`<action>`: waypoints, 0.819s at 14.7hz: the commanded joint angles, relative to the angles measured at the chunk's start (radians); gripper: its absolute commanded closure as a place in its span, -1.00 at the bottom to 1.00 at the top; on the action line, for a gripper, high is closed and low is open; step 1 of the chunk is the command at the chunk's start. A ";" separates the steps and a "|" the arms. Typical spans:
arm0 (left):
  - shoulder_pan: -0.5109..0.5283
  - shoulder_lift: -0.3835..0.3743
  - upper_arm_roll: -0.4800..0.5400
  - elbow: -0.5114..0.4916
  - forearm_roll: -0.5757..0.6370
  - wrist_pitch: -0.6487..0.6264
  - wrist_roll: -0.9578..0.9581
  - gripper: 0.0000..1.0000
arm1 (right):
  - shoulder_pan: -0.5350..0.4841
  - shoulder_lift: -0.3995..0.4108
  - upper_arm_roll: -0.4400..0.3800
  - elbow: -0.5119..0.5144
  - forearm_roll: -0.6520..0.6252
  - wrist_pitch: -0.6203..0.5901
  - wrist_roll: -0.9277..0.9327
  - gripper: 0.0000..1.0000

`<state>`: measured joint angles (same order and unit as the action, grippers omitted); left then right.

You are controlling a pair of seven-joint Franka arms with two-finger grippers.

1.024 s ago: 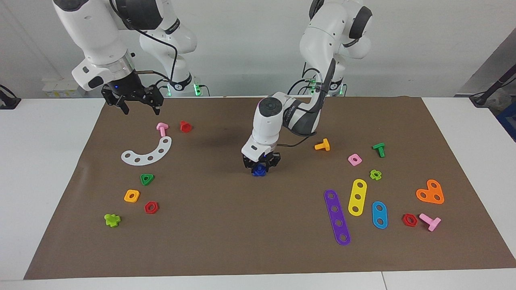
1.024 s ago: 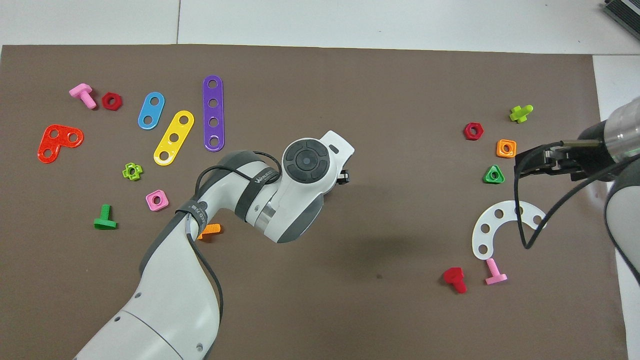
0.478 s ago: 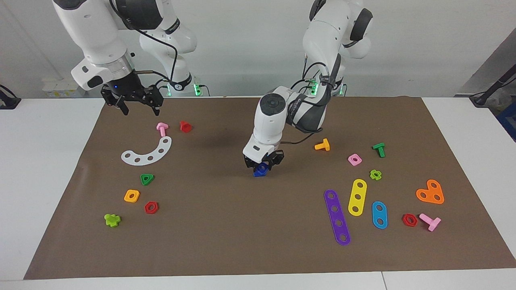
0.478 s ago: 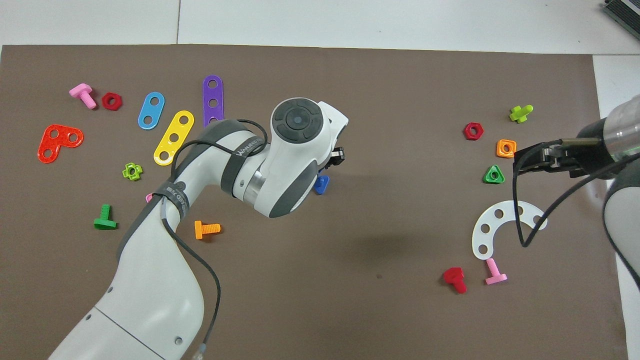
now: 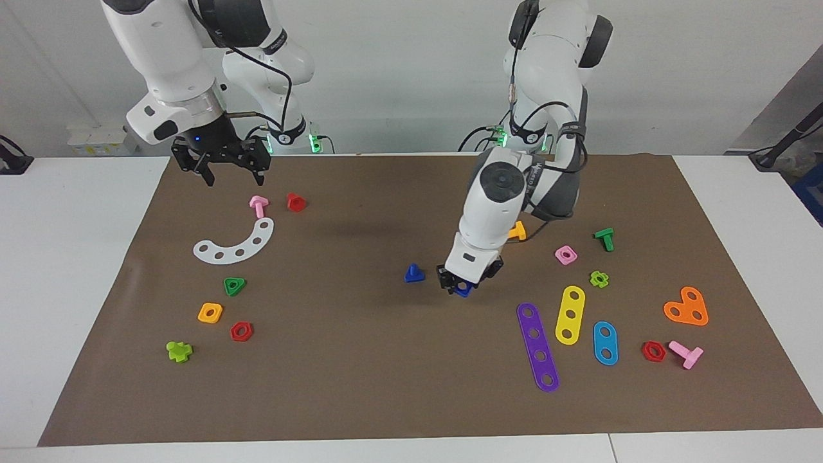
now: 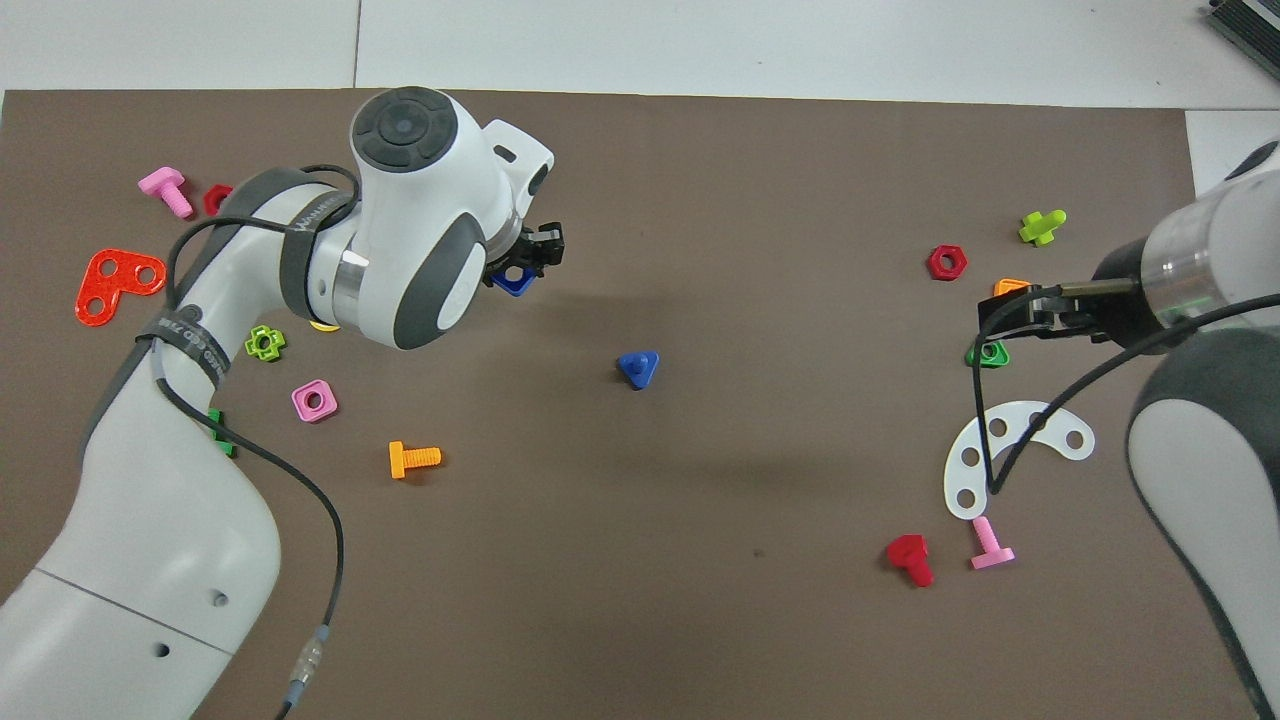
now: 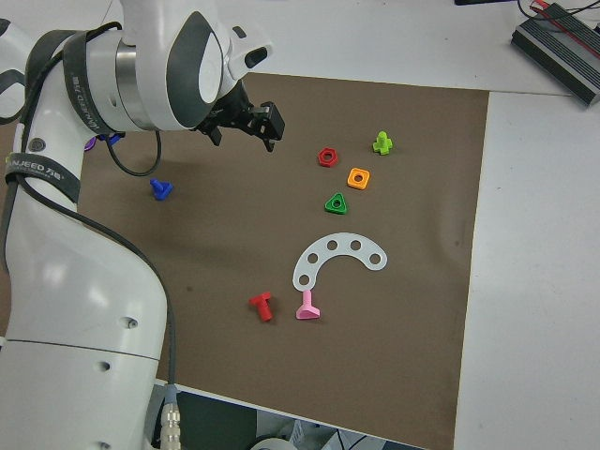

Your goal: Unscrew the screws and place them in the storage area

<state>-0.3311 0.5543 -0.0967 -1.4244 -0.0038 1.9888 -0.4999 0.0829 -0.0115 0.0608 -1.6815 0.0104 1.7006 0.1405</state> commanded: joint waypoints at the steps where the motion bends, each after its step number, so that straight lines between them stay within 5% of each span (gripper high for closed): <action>1: 0.078 -0.046 -0.006 -0.117 -0.019 0.024 0.194 0.11 | 0.076 -0.041 0.005 -0.121 0.007 0.103 0.095 -0.98; 9: 0.159 -0.131 -0.008 -0.340 -0.025 0.059 0.500 0.00 | 0.360 0.162 0.005 -0.121 -0.070 0.371 0.463 -0.98; 11: 0.161 -0.143 -0.006 -0.369 -0.025 0.064 0.520 -0.29 | 0.376 0.195 0.005 -0.118 -0.073 0.424 0.496 -0.97; 12: 0.161 -0.143 -0.006 -0.373 -0.025 0.070 0.521 -0.72 | 0.379 0.214 0.005 -0.115 -0.075 0.447 0.496 -0.97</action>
<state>-0.1818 0.4611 -0.0997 -1.7238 -0.0109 2.0197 -0.0118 0.4640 0.1726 0.0690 -1.8065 -0.0475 2.1069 0.6160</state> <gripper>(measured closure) 0.366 0.013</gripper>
